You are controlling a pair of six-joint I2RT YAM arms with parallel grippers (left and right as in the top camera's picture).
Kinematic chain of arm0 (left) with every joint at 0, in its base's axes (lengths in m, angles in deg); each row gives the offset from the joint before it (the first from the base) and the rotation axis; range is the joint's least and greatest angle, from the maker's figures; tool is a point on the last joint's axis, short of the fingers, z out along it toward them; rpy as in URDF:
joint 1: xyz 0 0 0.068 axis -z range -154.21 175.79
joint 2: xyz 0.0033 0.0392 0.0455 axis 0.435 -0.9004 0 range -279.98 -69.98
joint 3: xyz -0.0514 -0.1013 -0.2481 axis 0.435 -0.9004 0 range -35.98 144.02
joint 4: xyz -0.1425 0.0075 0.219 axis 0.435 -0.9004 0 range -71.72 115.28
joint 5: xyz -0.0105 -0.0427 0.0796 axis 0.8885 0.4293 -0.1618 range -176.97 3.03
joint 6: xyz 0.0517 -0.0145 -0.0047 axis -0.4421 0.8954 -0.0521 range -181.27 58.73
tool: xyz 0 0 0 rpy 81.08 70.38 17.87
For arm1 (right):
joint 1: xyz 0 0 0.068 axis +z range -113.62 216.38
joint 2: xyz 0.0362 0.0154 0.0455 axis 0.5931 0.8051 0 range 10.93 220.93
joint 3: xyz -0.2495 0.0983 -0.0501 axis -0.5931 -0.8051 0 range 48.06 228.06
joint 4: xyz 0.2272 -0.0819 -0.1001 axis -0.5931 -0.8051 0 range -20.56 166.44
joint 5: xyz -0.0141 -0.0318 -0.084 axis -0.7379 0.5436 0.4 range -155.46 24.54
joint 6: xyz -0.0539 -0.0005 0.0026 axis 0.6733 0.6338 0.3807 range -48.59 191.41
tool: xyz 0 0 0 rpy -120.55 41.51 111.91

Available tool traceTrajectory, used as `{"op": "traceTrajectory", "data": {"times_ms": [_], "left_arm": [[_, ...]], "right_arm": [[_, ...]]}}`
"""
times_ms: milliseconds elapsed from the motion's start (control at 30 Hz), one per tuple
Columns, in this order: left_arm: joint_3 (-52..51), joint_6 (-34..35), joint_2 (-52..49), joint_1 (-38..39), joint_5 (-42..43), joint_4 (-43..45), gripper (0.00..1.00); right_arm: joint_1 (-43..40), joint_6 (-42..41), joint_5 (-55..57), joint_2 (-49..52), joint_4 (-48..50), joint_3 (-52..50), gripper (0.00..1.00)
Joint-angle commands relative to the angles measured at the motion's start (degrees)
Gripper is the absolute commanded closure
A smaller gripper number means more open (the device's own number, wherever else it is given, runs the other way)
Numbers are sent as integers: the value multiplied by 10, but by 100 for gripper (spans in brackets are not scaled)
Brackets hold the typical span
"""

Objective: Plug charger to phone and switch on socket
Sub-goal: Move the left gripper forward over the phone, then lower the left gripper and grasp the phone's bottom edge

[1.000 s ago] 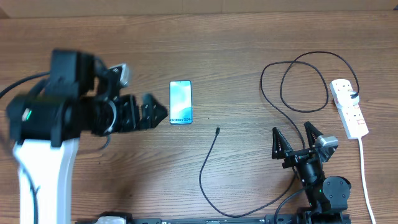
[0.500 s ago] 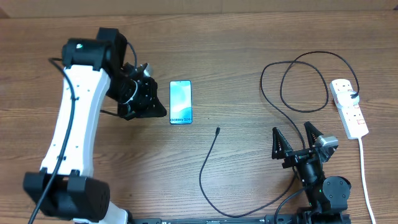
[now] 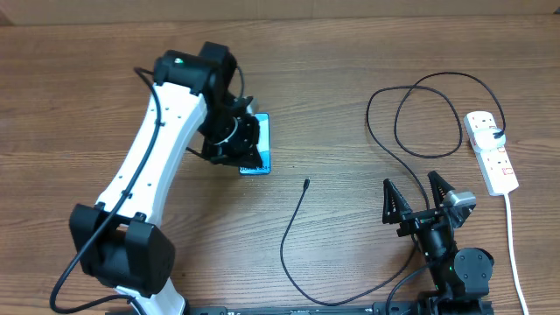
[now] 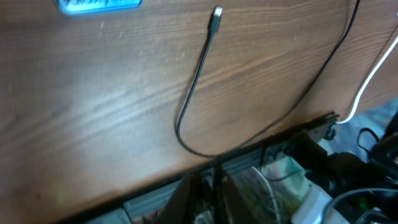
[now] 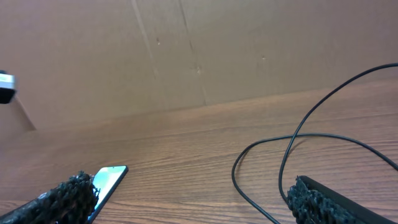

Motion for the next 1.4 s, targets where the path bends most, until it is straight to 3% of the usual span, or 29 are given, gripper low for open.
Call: {"op": "traceTrajectory", "data": {"times_ms": [0,100,133,167,433,867,1367], "left_arm": [[13,19,-17,12,-50,19,77],[13,78,-26,20,-133,27,57],[12,90,-28,22,-153,26,32],[12,103,-31,24,-174,27,0],[12,129,-53,28,-234,79,0],[12,125,-172,28,-237,178,0],[12,126,-293,27,-263,228,0]], "right_arm": [[0,0,-1,-4,3,-6,0],[0,0,-1,-4,3,-6,0],[0,0,-1,-4,3,-6,0],[0,0,-1,-4,3,-6,0],[0,0,-1,-4,3,-6,0],[0,0,-1,-4,3,-6,0],[0,0,-1,-4,3,-6,0]]}}
